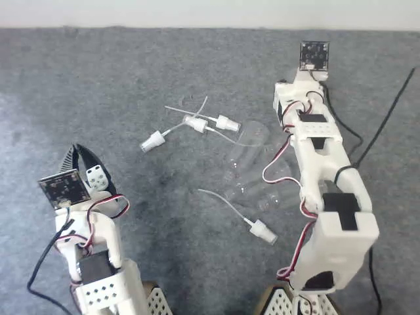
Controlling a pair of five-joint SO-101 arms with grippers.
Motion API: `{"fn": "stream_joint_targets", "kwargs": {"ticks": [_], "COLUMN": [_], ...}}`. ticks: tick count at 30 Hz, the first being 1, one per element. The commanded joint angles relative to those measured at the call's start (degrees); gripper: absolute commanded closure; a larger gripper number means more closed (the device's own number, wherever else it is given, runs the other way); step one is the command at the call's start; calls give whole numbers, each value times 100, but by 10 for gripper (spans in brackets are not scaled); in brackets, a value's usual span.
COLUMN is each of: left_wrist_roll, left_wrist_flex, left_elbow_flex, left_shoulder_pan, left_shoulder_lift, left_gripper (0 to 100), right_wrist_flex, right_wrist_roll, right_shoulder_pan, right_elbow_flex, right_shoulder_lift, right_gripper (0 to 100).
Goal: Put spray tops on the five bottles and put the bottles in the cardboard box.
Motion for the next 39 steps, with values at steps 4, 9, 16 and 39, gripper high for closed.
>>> {"fn": "stream_joint_targets", "kwargs": {"ticks": [4,9,16,39], "left_wrist_roll": [-53,-53,-53,-53], "left_wrist_flex": [9,9,9,9], "left_elbow_flex": [-66,-66,-66,-66], "left_shoulder_pan": [0,0,0,-9], "left_shoulder_lift": [-79,-79,-79,-88], "left_gripper": [987,987,987,987], "right_wrist_flex": [13,13,13,2018], "right_wrist_roll": [-44,-44,-35,-44], "right_shoulder_pan": [66,57,40,-479], "right_elbow_flex": [360,668,1090,1442], "right_shoulder_lift": [-1174,-1534,-2088,-3978], "right_gripper": [708,708,708,801]}}
